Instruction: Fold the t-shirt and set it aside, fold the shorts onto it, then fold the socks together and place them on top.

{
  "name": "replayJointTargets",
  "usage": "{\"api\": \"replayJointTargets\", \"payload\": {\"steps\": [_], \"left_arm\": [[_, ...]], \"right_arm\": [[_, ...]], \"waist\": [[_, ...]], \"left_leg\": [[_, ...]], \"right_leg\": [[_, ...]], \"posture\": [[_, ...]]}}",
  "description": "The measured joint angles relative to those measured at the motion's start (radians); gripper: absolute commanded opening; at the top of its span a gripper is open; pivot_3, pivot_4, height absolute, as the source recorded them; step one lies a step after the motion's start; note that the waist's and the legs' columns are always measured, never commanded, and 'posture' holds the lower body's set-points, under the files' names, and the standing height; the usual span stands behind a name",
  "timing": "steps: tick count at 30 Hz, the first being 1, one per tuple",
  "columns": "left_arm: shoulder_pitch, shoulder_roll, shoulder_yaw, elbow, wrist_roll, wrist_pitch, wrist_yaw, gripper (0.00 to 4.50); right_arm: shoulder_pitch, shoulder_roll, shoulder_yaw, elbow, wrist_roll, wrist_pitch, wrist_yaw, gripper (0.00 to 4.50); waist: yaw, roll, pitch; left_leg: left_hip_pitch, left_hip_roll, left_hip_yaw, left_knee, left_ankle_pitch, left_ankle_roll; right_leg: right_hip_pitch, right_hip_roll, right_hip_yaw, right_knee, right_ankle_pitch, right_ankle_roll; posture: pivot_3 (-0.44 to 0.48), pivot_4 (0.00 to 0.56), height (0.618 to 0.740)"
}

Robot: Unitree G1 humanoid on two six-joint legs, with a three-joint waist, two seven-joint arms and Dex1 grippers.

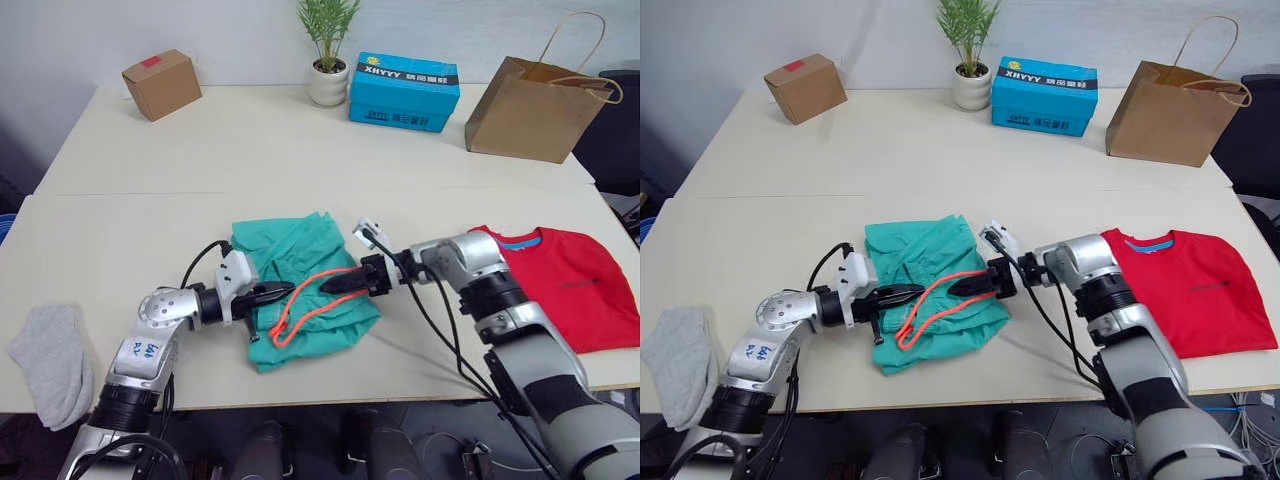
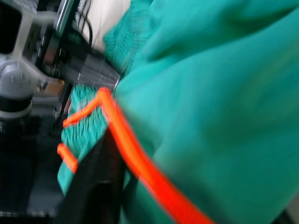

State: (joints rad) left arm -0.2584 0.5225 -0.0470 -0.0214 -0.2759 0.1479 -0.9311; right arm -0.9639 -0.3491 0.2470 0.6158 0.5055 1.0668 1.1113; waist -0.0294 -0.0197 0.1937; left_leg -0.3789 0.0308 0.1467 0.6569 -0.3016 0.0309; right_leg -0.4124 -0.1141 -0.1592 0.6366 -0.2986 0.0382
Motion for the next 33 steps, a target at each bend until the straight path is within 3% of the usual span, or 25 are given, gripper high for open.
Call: {"api": "replayJointTargets", "payload": {"steps": [3,7,9,14,18,22,24,33], "left_arm": [[0.014,0.003,0.010,0.003,-0.002,-0.028,-0.011,0.00],[0.026,0.003,0.051,-0.011,-0.079,-0.018,-0.048,0.18],[0.035,0.006,0.090,-0.055,-0.159,0.026,-0.068,0.58],[0.020,-0.001,0.116,-0.217,-0.313,0.142,-0.065,2.08],[0.028,-0.026,0.078,-0.301,-0.354,0.189,-0.053,3.35],[0.030,-0.056,0.048,-0.320,-0.354,0.201,-0.029,4.47],[0.029,-0.065,0.045,-0.316,-0.350,0.198,-0.025,4.47],[-0.009,-0.064,0.026,-0.276,-0.325,0.176,-0.048,4.47]], "right_arm": [[0.001,-0.013,-0.040,0.003,0.001,0.011,-0.003,0.04],[0.065,-0.110,-0.061,-0.154,0.045,0.094,0.033,0.01],[0.120,-0.213,-0.074,-0.286,0.096,0.164,0.069,0.00],[0.207,-0.484,-0.231,-0.559,0.241,0.277,0.143,0.00],[0.297,-0.704,-0.393,-0.639,0.321,0.340,0.182,0.00],[0.408,-0.977,-0.459,-0.574,0.291,0.278,0.264,0.00],[0.444,-1.064,-0.448,-0.493,0.237,0.185,0.313,0.00],[0.378,-1.063,-0.267,0.070,-0.122,-0.382,0.360,0.00]], "waist": [[0.002,0.000,0.000],[0.004,0.000,0.000],[0.007,0.001,0.001],[0.009,0.006,0.004],[0.016,0.007,0.004],[0.028,0.009,0.005],[0.028,0.009,0.005],[0.030,0.012,0.006]], "left_leg": [[0.000,0.000,0.000,0.000,0.000,0.000],[-0.003,0.000,-0.002,0.000,0.000,0.001],[-0.008,0.000,-0.004,0.002,-0.001,0.001],[-0.008,-0.001,-0.004,0.003,-0.001,0.002],[-0.007,-0.001,-0.004,0.003,-0.002,0.003],[-0.006,-0.001,-0.003,0.003,-0.002,0.003],[-0.006,-0.001,-0.003,0.003,-0.002,0.003],[-0.007,-0.001,0.000,0.005,-0.001,0.002]], "right_leg": [[0.000,0.000,0.000,0.000,0.000,0.000],[-0.001,-0.001,-0.001,-0.001,0.000,0.000],[-0.004,-0.001,-0.002,-0.002,0.000,0.001],[-0.003,-0.001,-0.002,-0.009,0.001,0.003],[-0.001,0.000,-0.002,-0.010,0.002,0.003],[-0.001,0.000,-0.002,-0.009,0.002,0.003],[-0.001,0.000,-0.001,-0.009,0.002,0.003],[-0.002,0.001,0.000,-0.009,0.003,0.003]], "posture": [[0.000,0.150,0.740],[0.000,0.150,0.740],[0.000,0.150,0.740],[0.000,0.150,0.740],[0.000,0.150,0.740],[0.000,0.150,0.740],[0.000,0.150,0.740],[0.000,0.150,0.740]]}}
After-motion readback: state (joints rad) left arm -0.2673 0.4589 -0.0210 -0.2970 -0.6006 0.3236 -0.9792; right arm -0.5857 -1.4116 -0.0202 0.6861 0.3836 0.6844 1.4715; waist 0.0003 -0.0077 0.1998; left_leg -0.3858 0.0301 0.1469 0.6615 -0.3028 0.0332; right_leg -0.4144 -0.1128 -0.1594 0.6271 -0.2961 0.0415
